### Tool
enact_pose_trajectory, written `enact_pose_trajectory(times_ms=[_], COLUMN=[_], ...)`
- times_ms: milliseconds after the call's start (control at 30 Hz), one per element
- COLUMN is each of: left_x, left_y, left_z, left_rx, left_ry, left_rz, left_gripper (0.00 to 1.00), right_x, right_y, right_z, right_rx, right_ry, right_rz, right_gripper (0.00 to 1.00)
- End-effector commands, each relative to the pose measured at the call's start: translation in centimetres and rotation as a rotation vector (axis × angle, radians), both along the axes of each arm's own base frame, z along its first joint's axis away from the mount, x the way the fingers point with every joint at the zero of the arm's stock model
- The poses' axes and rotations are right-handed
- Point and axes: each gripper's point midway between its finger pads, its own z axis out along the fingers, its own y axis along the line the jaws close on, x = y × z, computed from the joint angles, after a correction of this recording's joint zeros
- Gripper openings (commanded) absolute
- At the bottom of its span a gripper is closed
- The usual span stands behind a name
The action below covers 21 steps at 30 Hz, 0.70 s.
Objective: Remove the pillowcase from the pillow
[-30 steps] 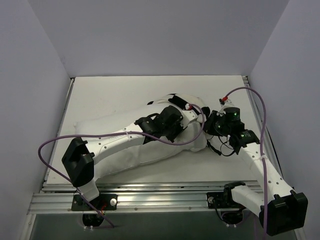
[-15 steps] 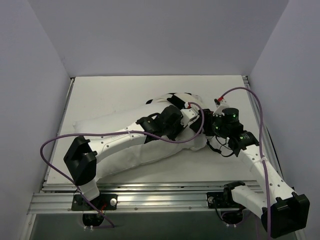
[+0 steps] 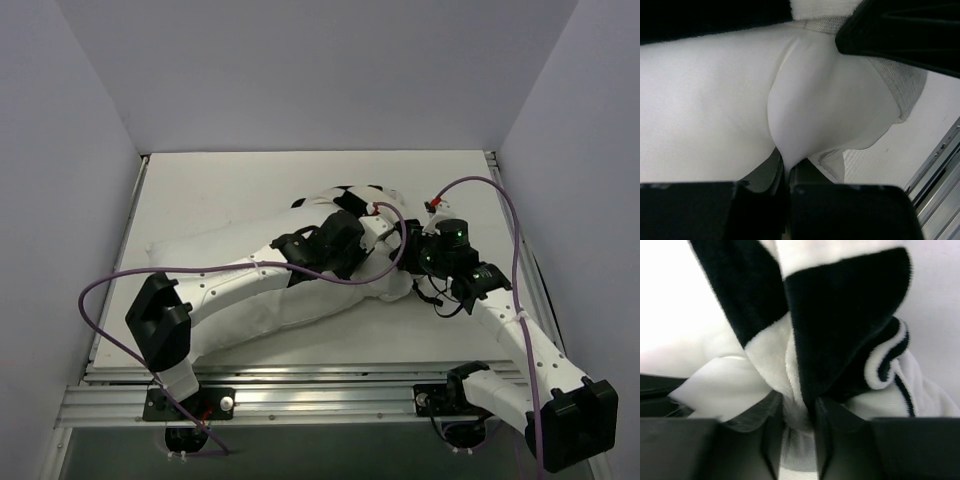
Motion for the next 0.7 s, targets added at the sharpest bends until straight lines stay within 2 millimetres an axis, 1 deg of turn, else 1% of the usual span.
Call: enact_pose_trajectory(times_ms=[0,33,67,100,133,167,200,233,267,300,333,433,467,500,533,567,600,633,667], left_x=[1.2,1.3,1.5,1.8,2.0,2.1,2.3,2.1,1.9,1.9,1.5,0.8,0.1,-0.4,-0.7,-1.4,-2.0,-2.3,-2.7], left_y=[2.5,3.1,4.0,5.7,6.7,7.7,9.0,10.1,11.1,12.3,13.4,15.8,16.6,17.2,17.9,18.7,19.4,20.0,21.0], left_z=[1.9,1.8,2.3,1.6,1.5,2.3,2.4,1.9,3.2,3.4,4.5,5.9,7.8,8.6,9.6,11.7,12.5,13.3,15.4], left_rx=[-0.016,-0.013,-0.018,0.009,0.012,-0.003,-0.003,0.003,-0.026,-0.028,-0.061,-0.092,-0.14,-0.155,-0.178,-0.229,-0.238,-0.255,-0.297], left_ry=[-0.031,-0.025,-0.025,-0.002,0.012,0.006,0.011,0.028,0.017,0.024,0.019,0.023,-0.001,-0.008,-0.019,-0.053,-0.059,-0.07,-0.106], left_rz=[0.101,0.13,0.155,0.195,0.233,0.256,0.286,0.313,0.333,0.36,0.383,0.427,0.429,0.431,0.438,0.437,0.446,0.457,0.471], left_gripper=[0.02,0.02,0.02,0.02,0.02,0.02,0.02,0.02,0.02,0.02,0.02,0.02,0.02,0.02,0.02,0.02,0.02,0.02,0.02], right_x=[-0.3,-0.1,0.2,0.3,0.5,0.6,0.8,0.9,1.1,1.2,1.5,2.3,2.7,3.2,3.8,4.3,5.3,6.1,6.8], right_y=[-1.2,-1.6,-2.4,-3.0,-3.4,-3.8,-4.8,-5.0,-5.4,-5.8,-6.2,-6.7,-6.9,-6.9,-7.3,-7.6,-7.9,-8.7,-9.1], right_z=[-2.3,-2.4,-2.5,-2.5,-2.5,-2.5,-2.6,-2.7,-2.7,-2.7,-2.9,-3.0,-2.8,-2.2,-2.1,-1.8,-0.1,0.1,0.8], right_rx=[-0.069,-0.075,-0.101,-0.114,-0.122,-0.133,-0.16,-0.165,-0.166,-0.171,-0.17,-0.172,-0.168,-0.165,-0.176,-0.181,-0.173,-0.199,-0.205], right_ry=[0.057,0.062,0.056,0.06,0.061,0.062,0.062,0.066,0.07,0.071,0.081,0.097,0.096,0.083,0.084,0.079,0.046,0.041,0.029], right_rz=[-0.06,-0.089,-0.14,-0.167,-0.196,-0.216,-0.261,-0.275,-0.294,-0.314,-0.34,-0.38,-0.398,-0.407,-0.431,-0.446,-0.475,-0.514,-0.536], right_gripper=[0.19,0.14,0.06,0.03,0.0,0.0,0.0,0.0,0.0,0.0,0.0,0.0,0.0,0.0,0.0,0.0,0.0,0.0,0.0])
